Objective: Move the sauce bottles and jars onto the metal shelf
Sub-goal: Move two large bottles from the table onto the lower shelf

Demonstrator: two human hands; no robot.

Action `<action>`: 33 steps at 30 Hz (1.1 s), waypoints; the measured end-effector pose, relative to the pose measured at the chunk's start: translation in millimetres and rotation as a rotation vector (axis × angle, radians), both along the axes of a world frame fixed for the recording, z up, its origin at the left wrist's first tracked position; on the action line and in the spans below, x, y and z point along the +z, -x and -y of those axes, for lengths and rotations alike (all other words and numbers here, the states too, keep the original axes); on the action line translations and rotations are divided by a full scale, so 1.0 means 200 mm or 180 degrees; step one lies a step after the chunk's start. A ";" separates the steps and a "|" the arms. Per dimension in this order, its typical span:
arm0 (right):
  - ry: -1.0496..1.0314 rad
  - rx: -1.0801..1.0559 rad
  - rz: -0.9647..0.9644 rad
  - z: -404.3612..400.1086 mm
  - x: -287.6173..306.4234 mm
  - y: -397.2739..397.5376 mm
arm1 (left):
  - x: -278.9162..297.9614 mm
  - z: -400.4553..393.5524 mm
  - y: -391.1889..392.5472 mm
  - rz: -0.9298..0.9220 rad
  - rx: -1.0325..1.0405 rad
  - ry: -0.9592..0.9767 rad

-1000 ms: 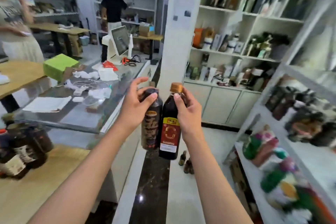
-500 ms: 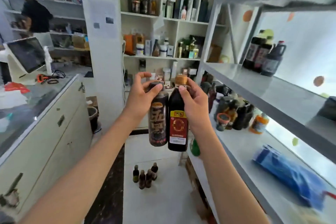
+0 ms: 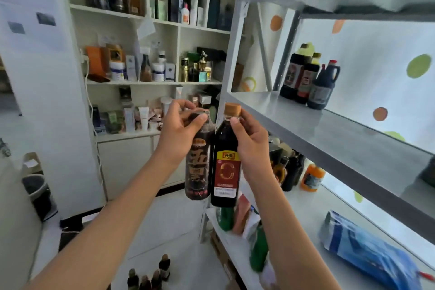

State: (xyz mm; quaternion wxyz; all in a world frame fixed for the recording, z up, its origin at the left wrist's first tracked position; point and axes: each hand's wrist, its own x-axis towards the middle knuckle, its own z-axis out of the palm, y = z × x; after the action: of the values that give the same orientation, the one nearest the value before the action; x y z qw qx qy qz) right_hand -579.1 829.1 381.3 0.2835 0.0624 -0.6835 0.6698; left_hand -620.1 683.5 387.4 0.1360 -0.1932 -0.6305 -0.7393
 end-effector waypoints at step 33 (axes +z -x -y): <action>-0.0025 -0.1799 -0.0864 -1.18 0.47 1.47 | 0.48 -1.39 1.70 -0.0519 -0.1261 -0.0166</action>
State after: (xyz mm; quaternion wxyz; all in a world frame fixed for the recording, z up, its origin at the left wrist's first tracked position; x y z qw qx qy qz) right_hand -873.3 1064.7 475.0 0.5468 -0.0401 -0.6323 0.5474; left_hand -960.7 961.6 484.0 0.0435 -0.3689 -0.5478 -0.7496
